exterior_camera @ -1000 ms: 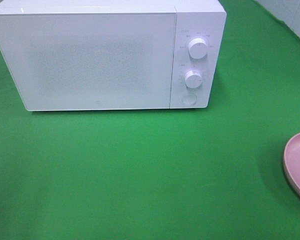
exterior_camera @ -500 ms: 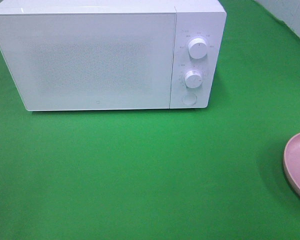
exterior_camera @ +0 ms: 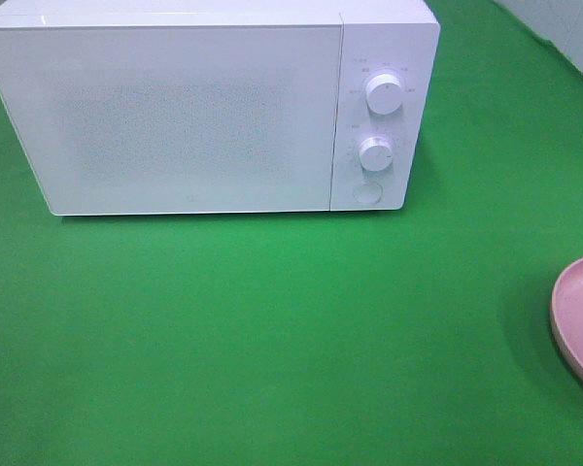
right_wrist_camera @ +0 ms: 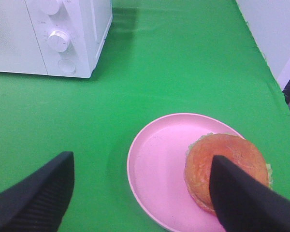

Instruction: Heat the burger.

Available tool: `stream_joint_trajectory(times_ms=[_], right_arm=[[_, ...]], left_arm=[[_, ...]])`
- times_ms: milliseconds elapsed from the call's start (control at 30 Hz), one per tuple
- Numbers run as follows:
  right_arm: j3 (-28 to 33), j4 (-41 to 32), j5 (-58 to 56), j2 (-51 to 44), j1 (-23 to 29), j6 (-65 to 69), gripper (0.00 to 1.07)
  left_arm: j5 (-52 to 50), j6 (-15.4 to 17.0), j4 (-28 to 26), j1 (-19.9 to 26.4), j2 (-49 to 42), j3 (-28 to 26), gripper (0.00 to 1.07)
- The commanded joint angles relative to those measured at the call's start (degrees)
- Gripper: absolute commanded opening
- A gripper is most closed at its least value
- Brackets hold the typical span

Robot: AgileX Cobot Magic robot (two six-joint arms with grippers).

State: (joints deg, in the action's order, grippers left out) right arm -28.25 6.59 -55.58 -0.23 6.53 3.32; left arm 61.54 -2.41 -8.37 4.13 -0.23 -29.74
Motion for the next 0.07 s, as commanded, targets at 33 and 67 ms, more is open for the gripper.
stream_joint_trajectory(times_ms=[33, 67], right_arm=[[0.11, -0.06, 0.63, -1.55, -0.4, -0.46, 0.75], [0.11, -0.06, 0.63, -1.55, -0.4, -0.46, 0.75]], left_arm=[[-0.46, 0.11, -0.11, 0.23, -1.26, 0.29, 1.0], [-0.46, 0.11, -0.11, 0.23, -1.26, 0.29, 1.0]])
